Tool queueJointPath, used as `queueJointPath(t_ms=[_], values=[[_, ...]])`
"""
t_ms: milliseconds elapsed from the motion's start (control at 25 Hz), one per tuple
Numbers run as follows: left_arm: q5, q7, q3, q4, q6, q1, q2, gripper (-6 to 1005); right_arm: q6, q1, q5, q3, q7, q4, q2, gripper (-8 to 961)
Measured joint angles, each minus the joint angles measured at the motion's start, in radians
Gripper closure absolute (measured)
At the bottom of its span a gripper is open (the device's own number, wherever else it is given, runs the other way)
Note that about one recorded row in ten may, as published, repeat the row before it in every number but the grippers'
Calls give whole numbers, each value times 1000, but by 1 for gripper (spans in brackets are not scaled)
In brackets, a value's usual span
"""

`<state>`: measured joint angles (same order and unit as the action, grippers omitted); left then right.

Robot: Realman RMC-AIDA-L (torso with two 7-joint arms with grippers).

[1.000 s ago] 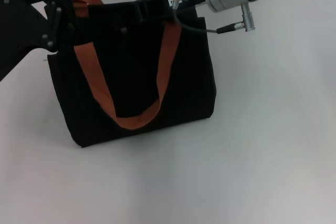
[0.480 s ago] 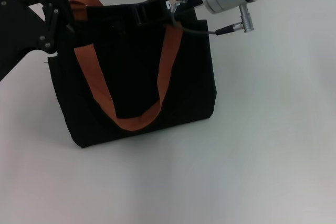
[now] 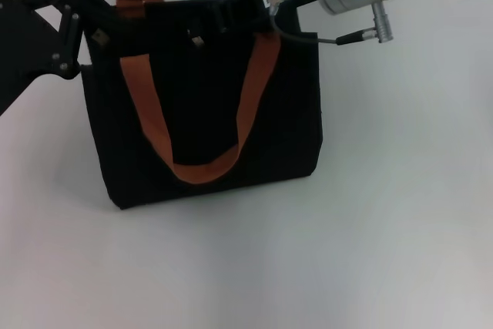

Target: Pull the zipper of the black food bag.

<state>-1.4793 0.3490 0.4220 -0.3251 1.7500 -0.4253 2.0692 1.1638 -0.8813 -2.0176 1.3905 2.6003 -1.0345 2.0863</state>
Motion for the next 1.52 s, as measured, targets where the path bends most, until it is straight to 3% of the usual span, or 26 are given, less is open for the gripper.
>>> queueJointPath(t_ms=[560, 1200, 1400, 1520], values=[[2, 2, -12, 0, 0, 7, 0, 951, -5, 50, -60, -12, 31, -81, 0, 954], [2, 3, -13, 0, 18, 0, 0, 950, 67, -7, 20, -29, 17, -13, -4, 843], [2, 4, -12, 1, 21, -1, 0, 949, 70, -18, 21, -28, 17, 2, -3, 658], [2, 4, -12, 1, 23, -1, 0, 949, 71, -22, 29, -28, 16, 6, -3, 635]])
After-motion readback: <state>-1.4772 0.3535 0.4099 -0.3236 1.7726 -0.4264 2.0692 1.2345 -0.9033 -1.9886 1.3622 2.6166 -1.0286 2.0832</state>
